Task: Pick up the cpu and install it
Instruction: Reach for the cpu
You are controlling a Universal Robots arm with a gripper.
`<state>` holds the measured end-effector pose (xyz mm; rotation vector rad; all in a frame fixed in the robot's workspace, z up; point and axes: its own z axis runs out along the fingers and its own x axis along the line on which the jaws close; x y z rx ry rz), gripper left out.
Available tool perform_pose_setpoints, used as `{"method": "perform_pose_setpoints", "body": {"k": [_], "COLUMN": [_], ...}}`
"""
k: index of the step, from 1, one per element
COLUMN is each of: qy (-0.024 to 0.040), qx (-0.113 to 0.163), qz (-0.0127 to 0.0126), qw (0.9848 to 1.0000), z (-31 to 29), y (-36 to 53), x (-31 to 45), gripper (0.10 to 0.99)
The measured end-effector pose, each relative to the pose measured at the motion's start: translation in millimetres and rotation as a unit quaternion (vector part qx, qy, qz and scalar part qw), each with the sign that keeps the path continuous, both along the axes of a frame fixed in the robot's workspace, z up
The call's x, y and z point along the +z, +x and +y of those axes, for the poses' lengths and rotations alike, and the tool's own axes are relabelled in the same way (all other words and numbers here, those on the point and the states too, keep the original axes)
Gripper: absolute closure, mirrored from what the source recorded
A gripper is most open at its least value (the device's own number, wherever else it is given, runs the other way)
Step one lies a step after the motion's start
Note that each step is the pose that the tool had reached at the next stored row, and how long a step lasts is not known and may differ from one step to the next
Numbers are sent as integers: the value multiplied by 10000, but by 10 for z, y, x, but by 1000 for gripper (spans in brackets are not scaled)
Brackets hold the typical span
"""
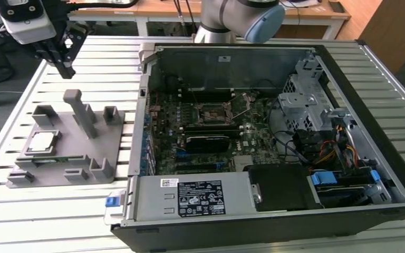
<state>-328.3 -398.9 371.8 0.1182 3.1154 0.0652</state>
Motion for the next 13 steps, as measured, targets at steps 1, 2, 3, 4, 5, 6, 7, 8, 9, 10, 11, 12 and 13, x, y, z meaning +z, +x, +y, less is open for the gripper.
{"method": "perform_pose_setpoints", "body": {"k": [1,2,3,4,5,6,7,8,9,10,11,12,13], "qy": [0,0,-1,0,0,0,0,-1,0,0,0,0,0], "qx": [0,1,0,0,0,0,0,0,0,0,0,0,0], "qz": [0,0,0,0,0,0,0,0,0,0,0,0,0], "qw": [10000,10000,10000,10000,10000,10000,10000,10000,10000,10000,10000,10000,10000], "z": [0,0,0,0,0,0,0,0,0,0,0,0,0], "y": [-15,-29,-44,-58,-74,-89,-104,-119,-134,-149,-165,-180,-195], "x": [-1,-2,-2,-4,-5,-6,-7,-8,-9,-11,-12,-12,-14], "gripper": [980,980,980,980,980,980,980,980,980,980,980,980,980]}}
